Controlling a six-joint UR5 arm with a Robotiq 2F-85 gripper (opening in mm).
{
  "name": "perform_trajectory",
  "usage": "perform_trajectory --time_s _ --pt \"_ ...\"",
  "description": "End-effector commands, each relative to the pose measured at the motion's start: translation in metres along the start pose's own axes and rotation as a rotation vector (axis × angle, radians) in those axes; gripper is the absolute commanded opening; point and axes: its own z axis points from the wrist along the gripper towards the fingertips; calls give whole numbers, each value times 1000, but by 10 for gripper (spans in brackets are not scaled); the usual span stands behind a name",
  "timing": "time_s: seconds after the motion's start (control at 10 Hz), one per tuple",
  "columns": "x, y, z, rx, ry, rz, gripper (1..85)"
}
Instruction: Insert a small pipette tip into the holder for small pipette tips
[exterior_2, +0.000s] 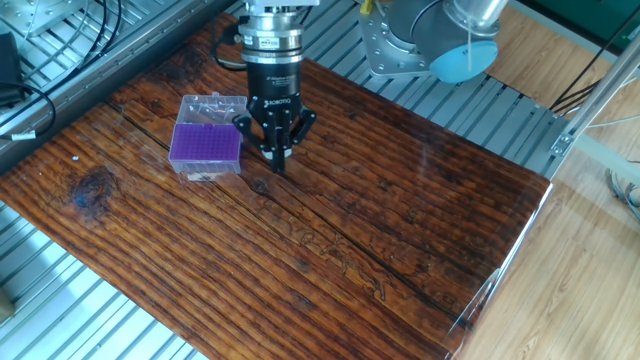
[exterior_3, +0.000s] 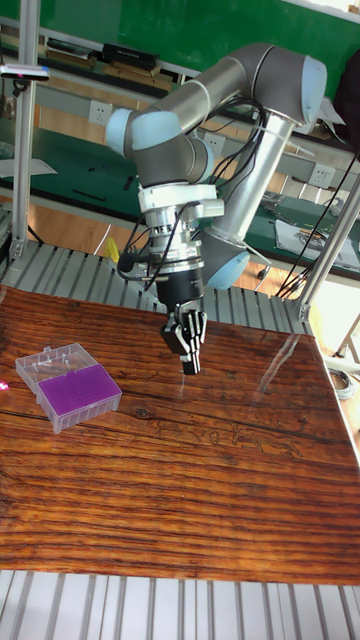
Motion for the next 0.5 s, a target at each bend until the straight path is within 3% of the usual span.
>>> perform_trajectory --time_s 0.0,0.1,0.4 --pt "8 -11 -19 -48 -67 -97 153" --pt "20 -17 -26 -79 -74 -131 153" --pt "51 -34 -37 -120 -91 -222 153"
